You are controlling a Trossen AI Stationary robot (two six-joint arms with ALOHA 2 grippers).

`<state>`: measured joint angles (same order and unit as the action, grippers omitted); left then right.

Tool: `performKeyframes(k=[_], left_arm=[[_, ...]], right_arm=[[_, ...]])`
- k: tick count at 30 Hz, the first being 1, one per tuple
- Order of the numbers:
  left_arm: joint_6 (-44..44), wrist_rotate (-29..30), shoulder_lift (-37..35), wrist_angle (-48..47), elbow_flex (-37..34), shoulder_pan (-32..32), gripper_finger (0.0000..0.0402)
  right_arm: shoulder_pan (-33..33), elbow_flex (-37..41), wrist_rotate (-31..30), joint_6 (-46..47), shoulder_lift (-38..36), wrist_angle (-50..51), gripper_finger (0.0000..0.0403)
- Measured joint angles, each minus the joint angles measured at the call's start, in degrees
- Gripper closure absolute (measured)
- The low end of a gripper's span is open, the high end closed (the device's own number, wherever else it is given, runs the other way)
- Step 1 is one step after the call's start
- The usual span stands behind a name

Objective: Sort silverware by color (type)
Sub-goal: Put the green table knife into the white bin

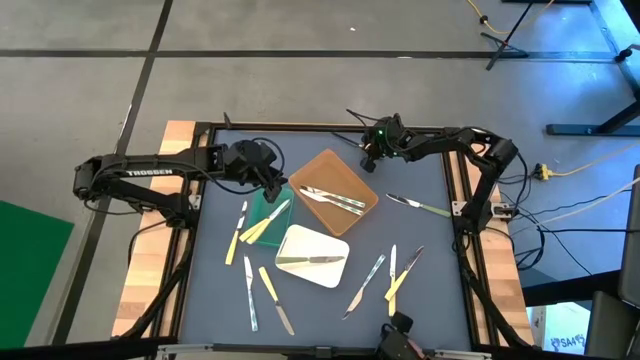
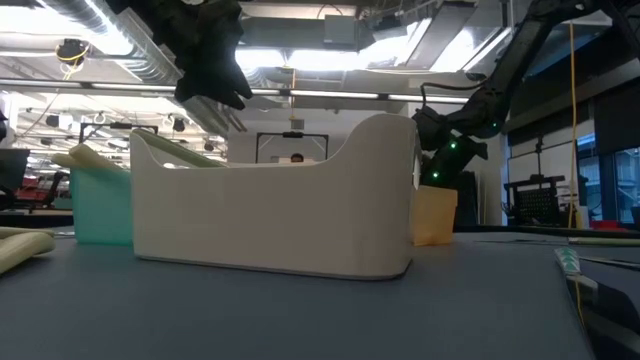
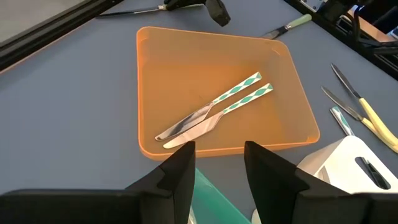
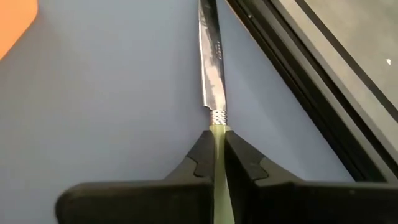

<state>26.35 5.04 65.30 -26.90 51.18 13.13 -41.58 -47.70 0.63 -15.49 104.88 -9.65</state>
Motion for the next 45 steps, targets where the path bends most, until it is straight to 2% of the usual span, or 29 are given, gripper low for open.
performKeyframes(k=[11, 16, 25, 35, 45], left_arm=[[0.02, -0.02, 0.0, -0.04, 0.0, 0.0, 0.0269], [0.0, -0.17, 0.0, -0.04, 0.0, 0.0, 0.0269], [0.02, -0.22, 0.0, -0.04, 0.0, 0.0, 0.0269], [0.04, -0.22, 0.0, -0.04, 0.0, 0.0, 0.0269], [0.06, -0.22, 0.0, -0.02, 0.0, 0.0, 0.0269]], right_arm=[[-0.12, 0.13, -1.78, 0.18, 0.2, 0.74, 0.0327], [-0.43, 0.04, -2.32, 0.27, 0.15, 1.63, 0.0318], [-0.94, -0.9, -1.05, 0.05, 0.11, 3.77, 0.0345], [-0.97, -2.19, 1.88, -3.02, -0.07, 7.63, 0.0398], [-0.92, -2.19, 3.29, -4.39, -0.02, 8.01, 0.0402]])
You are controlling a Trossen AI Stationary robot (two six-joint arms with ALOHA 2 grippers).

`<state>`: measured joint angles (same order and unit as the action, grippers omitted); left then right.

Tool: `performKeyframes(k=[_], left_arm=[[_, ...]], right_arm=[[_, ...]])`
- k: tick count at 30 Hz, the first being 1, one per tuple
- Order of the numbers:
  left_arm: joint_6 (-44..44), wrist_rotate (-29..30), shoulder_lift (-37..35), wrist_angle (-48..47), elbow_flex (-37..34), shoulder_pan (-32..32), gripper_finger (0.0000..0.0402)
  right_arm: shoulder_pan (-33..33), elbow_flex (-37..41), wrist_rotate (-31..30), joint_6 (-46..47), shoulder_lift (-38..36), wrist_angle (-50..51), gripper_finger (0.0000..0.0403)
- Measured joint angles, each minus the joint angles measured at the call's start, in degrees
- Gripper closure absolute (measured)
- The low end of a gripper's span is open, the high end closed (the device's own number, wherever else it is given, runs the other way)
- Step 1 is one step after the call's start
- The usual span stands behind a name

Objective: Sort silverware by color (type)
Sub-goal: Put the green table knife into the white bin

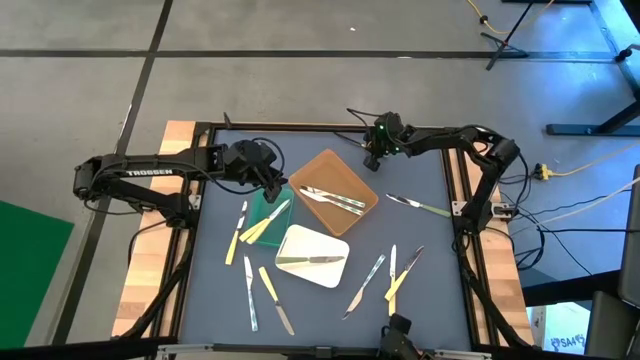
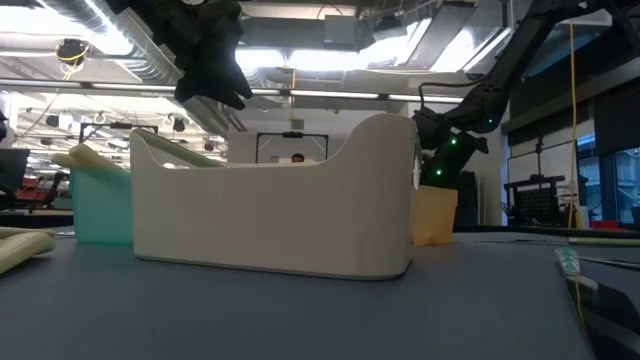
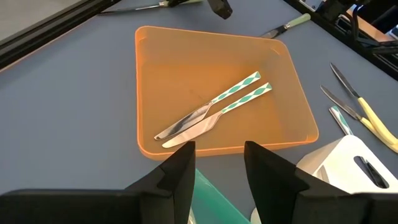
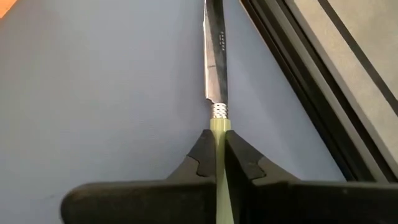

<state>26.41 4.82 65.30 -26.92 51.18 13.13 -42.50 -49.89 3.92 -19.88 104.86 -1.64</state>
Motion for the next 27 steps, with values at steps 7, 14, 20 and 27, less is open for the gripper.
performKeyframes(k=[7, 14, 20, 27], left_arm=[[0.0, 0.0, 0.0, 0.0, 0.0, 0.0, 0.0269], [0.0, 0.15, 0.0, 0.07, 0.0, 0.0, 0.0269], [-0.02, 0.2, 0.0, 0.07, 0.0, 0.0, 0.0269], [-0.04, 0.2, 0.0, 0.07, 0.0, 0.0, 0.0269]], right_arm=[[0.11, 0.0, 3.52, 0.33, -0.75, 2.97, 0.0401], [0.11, -0.45, 5.15, 0.5, -1.1, 5.16, 0.0401], [0.11, -2.64, 4.57, 0.42, -1.51, 9.03, 0.0402], [0.11, -7.16, 4.19, 0.11, -3.91, 19.77, 0.0402]])
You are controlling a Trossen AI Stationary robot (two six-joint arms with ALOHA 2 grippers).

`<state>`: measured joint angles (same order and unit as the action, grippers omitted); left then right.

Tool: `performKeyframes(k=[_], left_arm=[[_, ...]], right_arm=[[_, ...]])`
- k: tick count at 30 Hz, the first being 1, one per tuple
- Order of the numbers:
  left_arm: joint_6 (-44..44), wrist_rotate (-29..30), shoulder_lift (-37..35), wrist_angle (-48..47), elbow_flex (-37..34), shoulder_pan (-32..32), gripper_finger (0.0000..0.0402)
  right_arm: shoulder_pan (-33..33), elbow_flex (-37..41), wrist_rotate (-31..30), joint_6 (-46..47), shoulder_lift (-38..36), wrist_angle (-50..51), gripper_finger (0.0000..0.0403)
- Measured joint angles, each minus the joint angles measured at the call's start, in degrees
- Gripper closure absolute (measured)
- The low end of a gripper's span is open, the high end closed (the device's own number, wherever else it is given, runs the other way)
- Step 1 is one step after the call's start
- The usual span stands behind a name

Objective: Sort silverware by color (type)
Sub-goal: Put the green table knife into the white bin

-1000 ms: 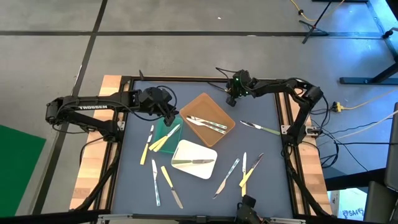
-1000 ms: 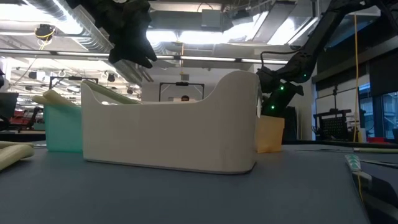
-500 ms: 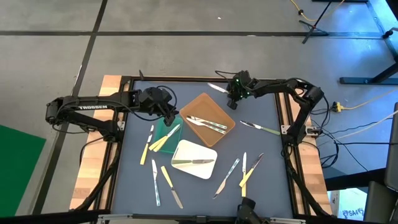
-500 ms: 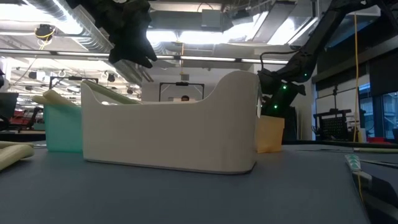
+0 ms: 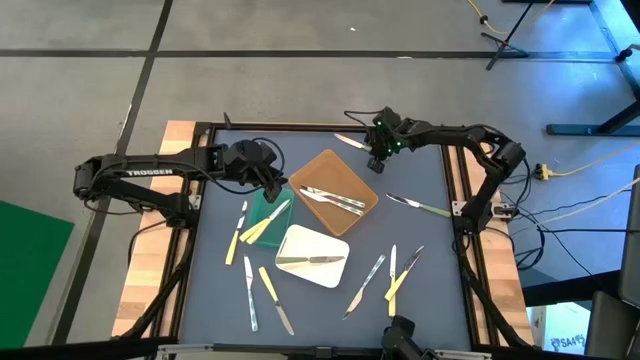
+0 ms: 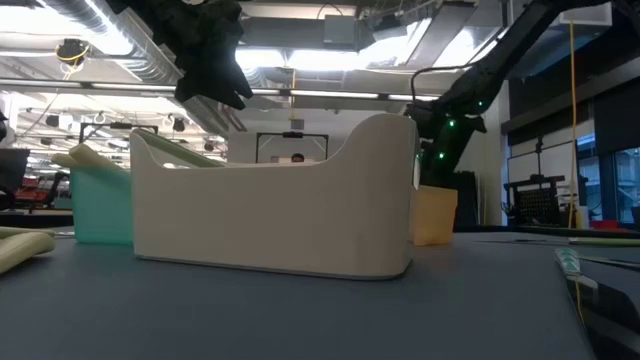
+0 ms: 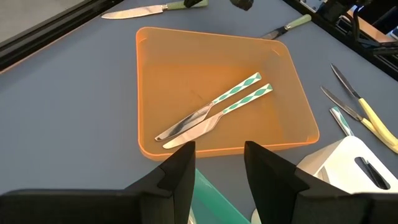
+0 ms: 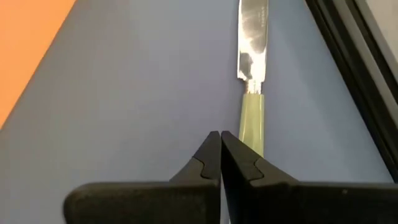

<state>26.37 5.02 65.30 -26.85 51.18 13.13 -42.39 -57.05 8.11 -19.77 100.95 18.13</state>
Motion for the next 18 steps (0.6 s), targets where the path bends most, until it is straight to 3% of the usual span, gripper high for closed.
performKeyframes(k=[7, 13, 18], left_arm=[[0.0, 0.01, 0.0, -0.02, 0.0, 0.0, 0.0269], [-0.02, 0.03, -0.01, 0.0, 0.0, 0.0, 0.0269], [-0.02, 0.01, 0.0, 0.0, 0.0, -0.01, 0.0269]], right_arm=[[0.0, -0.62, -1.35, -0.13, -0.66, 2.09, 0.0403], [0.0, -0.7, -8.6, 0.3, -0.66, 1.49, 0.0398], [-0.86, -0.7, -10.16, 4.17, -0.71, 2.96, 0.0358]])
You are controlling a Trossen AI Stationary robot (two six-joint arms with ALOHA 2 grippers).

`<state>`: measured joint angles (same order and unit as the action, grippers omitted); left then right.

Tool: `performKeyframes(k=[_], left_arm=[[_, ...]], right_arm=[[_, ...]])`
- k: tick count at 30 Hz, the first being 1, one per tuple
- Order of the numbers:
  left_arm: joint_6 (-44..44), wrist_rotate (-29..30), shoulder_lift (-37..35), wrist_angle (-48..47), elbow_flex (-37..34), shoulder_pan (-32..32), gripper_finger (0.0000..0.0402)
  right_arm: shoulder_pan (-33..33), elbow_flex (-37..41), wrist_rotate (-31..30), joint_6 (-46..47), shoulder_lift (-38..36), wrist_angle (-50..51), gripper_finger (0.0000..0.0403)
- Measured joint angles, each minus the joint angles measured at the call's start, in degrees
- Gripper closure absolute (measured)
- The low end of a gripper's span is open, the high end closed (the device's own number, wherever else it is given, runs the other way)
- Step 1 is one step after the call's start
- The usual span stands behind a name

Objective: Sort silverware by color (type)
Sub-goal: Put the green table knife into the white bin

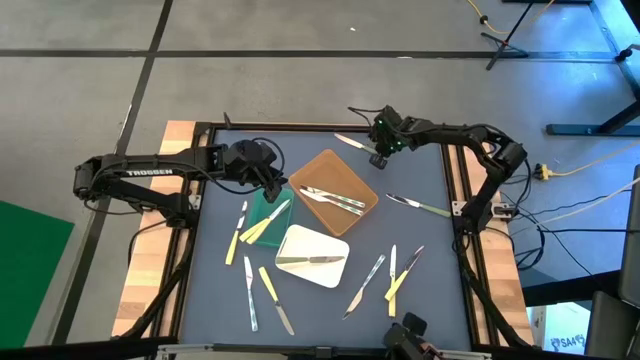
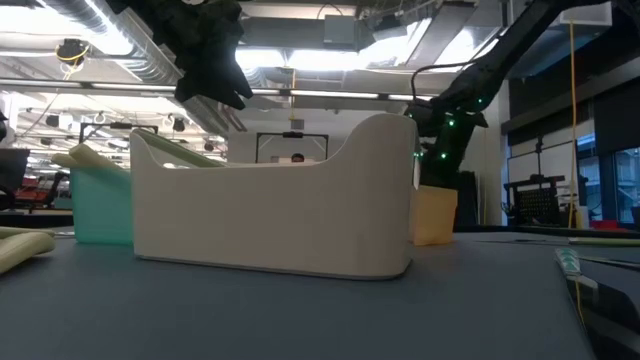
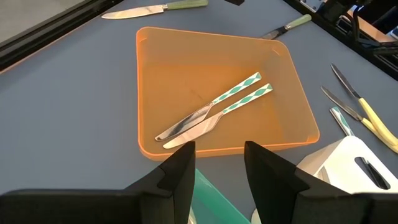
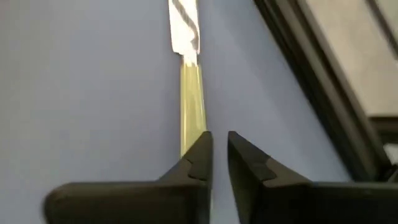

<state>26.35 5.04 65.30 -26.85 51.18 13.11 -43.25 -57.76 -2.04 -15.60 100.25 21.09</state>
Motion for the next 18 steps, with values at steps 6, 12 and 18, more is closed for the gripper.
performKeyframes(k=[6, 12, 18], left_arm=[[0.0, 0.02, 0.0, -0.02, 0.0, 0.01, 0.0269], [-1.35, 0.02, -0.01, -0.02, 0.0, 0.01, 0.0269], [-1.46, 0.02, 0.0, -0.02, 0.0, 0.01, 0.0269]], right_arm=[[-0.77, 0.11, 1.08, 0.33, -0.02, 6.39, 0.0276], [-0.65, 0.11, 4.04, -1.44, 0.08, 4.6, 0.0241], [-0.65, 0.11, 4.62, -1.09, 2.21, 4.69, 0.0245]])
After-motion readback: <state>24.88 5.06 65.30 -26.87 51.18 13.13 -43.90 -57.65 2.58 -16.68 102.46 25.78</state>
